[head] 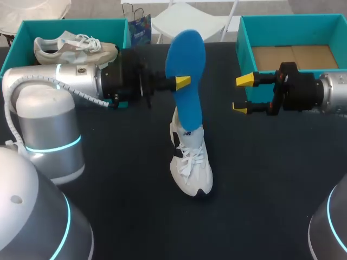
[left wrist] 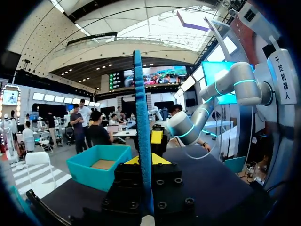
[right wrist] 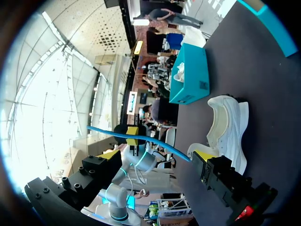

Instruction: Take the shoe out of the shoebox, open the shoe tongue, remove and reinsert the insole, then place the shoe into the shoebox

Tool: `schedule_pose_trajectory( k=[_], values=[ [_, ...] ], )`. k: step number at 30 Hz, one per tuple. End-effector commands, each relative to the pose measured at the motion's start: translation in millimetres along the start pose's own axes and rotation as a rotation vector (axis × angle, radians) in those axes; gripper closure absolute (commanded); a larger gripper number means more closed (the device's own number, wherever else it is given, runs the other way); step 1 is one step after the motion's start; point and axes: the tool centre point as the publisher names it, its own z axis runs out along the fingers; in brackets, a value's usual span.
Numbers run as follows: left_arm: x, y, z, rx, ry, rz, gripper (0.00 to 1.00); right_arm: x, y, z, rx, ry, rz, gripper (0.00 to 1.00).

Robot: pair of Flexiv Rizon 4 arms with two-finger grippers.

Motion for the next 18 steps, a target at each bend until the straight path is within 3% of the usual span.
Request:
schedule_pose_trajectory(
  k=[1, 5, 12, 18],
  values=[
    [3.8, 0, 1, 0.001, -0.011, 0.000, 1.00, -0.8, -0.3, 2, -0.002, 0.000, 0.000, 0.00],
    [3.8, 0, 1, 0.001, -0.011, 0.000, 1.00, -0.8, -0.3, 2, -0.002, 0.000, 0.000, 0.00],
    [10.7, -40, 2, 0.117, 0.012, -0.068, 1.00, -0.8, -0.3, 2, -0.002, 0.000, 0.000, 0.00],
    [10.8, -48, -3, 0.135, 0.012, 0.050, 1.00, -0.8, -0.3, 2, -0.002, 0.000, 0.000, 0.00]
  ],
)
